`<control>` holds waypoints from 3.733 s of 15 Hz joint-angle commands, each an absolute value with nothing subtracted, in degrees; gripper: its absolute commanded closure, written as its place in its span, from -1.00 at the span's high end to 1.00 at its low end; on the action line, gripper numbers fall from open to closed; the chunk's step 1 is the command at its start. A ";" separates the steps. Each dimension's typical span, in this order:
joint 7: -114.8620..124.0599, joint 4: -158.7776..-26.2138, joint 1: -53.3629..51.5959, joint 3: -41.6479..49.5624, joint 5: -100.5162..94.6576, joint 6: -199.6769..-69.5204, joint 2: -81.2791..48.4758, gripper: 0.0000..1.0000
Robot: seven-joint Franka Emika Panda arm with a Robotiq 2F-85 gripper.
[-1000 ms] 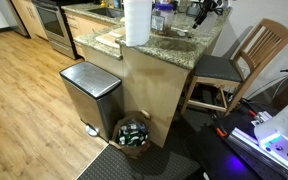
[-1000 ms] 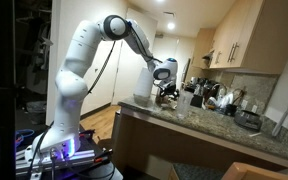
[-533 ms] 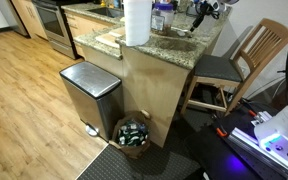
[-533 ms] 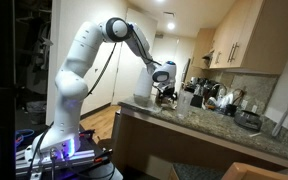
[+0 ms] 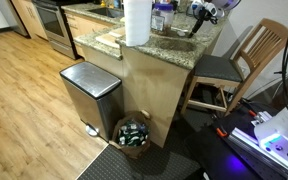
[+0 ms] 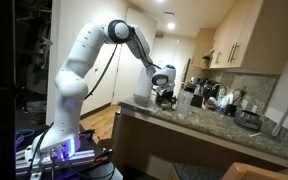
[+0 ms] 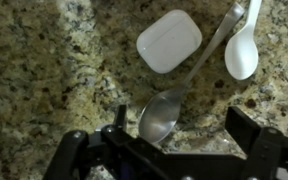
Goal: Put the silver spoon from the countertop inside the clear bottle on the right
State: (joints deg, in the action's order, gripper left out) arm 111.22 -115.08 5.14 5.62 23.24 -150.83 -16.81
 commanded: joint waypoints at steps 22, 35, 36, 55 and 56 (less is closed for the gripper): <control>113.04 -116.70 3.94 5.74 25.16 -153.91 -15.78 -1.00; 113.54 -116.47 4.11 8.83 16.15 -157.12 -11.09 0.15; 113.19 -116.43 4.32 8.80 16.79 -156.41 -11.40 0.29; 104.64 -115.99 4.94 6.65 22.54 -147.61 -12.34 1.00; 104.27 -115.93 4.83 6.75 21.89 -147.56 -12.34 1.00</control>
State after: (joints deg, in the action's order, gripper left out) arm 107.06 -116.04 4.31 7.48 21.83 -147.55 -12.48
